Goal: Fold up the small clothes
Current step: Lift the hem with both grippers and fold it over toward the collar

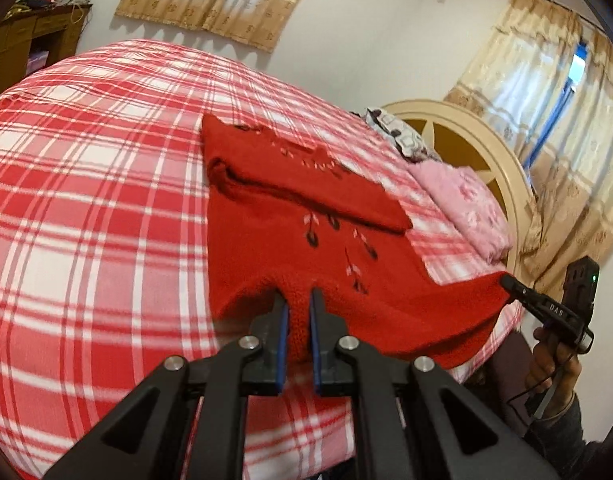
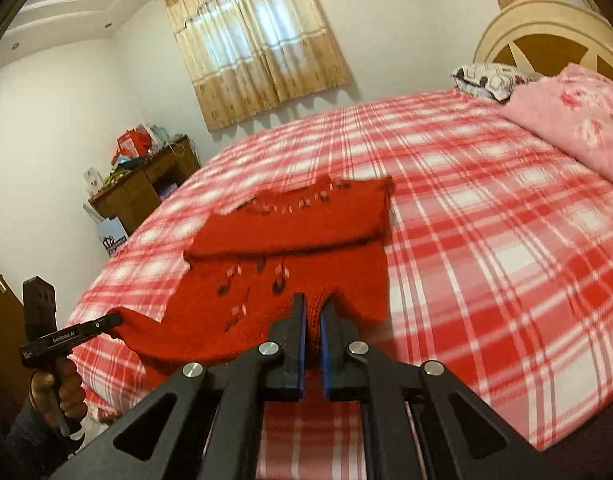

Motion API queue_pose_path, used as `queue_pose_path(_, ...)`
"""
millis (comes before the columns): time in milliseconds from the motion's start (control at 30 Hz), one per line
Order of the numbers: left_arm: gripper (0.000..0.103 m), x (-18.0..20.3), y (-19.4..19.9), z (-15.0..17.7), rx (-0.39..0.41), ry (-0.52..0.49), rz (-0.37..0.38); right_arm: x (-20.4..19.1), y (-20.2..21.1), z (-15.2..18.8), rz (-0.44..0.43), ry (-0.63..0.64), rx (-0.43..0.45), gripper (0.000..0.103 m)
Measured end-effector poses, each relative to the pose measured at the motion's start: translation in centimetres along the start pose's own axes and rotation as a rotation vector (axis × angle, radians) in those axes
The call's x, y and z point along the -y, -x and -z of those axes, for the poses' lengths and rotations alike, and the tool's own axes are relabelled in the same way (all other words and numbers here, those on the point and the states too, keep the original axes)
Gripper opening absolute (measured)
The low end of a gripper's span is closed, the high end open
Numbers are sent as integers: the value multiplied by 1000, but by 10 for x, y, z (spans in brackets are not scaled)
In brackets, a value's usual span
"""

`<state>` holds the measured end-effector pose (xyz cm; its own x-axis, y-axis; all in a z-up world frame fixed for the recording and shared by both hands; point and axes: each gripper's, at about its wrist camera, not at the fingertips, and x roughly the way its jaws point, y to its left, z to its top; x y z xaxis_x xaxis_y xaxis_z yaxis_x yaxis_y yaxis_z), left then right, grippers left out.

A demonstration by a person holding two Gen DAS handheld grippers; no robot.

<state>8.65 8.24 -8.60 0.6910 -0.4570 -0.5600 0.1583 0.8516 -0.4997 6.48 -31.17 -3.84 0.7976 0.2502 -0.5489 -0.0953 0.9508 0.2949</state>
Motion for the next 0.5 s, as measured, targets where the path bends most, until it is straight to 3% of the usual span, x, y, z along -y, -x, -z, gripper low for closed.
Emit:
queue_pose_path(233,9,2,-5,-43,61,-4,-6,-1,-16,-53,-4,-8,62,5)
queue_pose_path(500,9,7,-15,-84,115,-17,-10,-4,-38,-84,5,1,86,5)
